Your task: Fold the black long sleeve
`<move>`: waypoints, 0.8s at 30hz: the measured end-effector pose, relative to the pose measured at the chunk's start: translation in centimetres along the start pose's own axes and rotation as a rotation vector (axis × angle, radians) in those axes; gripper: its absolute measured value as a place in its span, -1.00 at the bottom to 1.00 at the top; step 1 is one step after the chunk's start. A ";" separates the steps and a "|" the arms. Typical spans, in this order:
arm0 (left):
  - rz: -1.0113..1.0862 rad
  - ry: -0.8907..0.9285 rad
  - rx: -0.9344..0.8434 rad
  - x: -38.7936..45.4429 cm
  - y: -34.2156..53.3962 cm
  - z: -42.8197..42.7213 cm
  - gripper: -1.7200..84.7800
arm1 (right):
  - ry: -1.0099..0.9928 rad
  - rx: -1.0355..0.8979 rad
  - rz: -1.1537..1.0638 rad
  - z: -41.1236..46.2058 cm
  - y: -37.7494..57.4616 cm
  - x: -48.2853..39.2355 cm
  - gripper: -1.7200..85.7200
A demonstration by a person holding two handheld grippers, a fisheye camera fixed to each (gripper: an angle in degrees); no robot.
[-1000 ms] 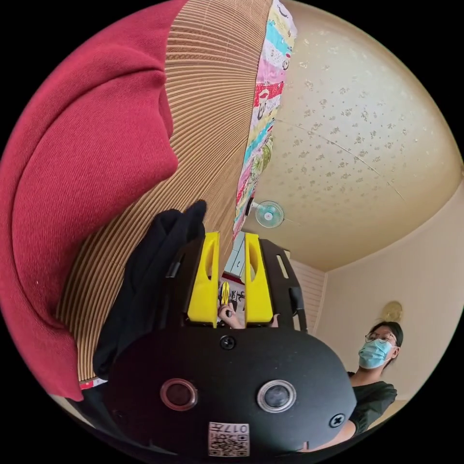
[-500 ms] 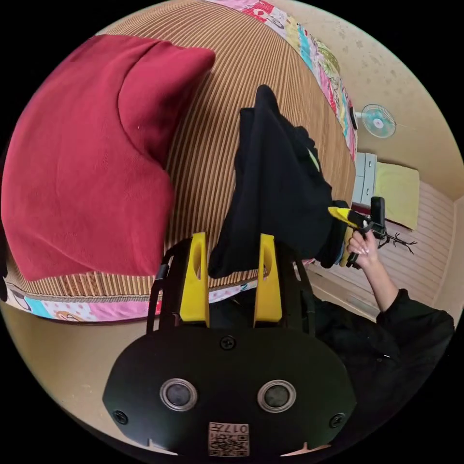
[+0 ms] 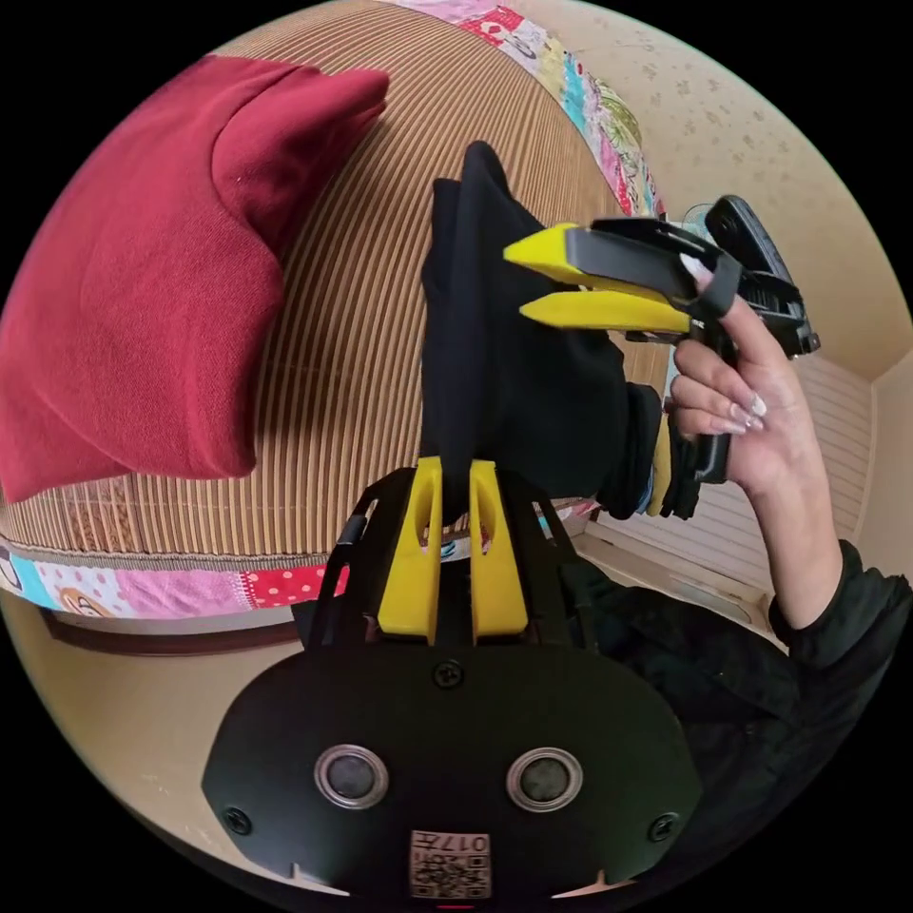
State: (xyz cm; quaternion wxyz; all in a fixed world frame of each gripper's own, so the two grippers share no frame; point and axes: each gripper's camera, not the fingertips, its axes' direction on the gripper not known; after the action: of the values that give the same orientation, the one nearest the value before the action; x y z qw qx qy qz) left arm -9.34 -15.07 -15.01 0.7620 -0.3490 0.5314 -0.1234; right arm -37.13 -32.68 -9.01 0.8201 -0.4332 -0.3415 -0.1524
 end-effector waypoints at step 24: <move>0.227 -0.032 0.080 4.9 6.8 0.5 -0.70 | -0.448 0.402 -0.272 -14.0 20.3 22.4 -0.87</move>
State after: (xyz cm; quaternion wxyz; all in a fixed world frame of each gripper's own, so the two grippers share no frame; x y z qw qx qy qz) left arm -8.11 -12.68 -22.99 0.7929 -0.2577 0.5498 -0.0519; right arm -3.90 -31.30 -11.32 0.7656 -0.2359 -0.5915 -0.0912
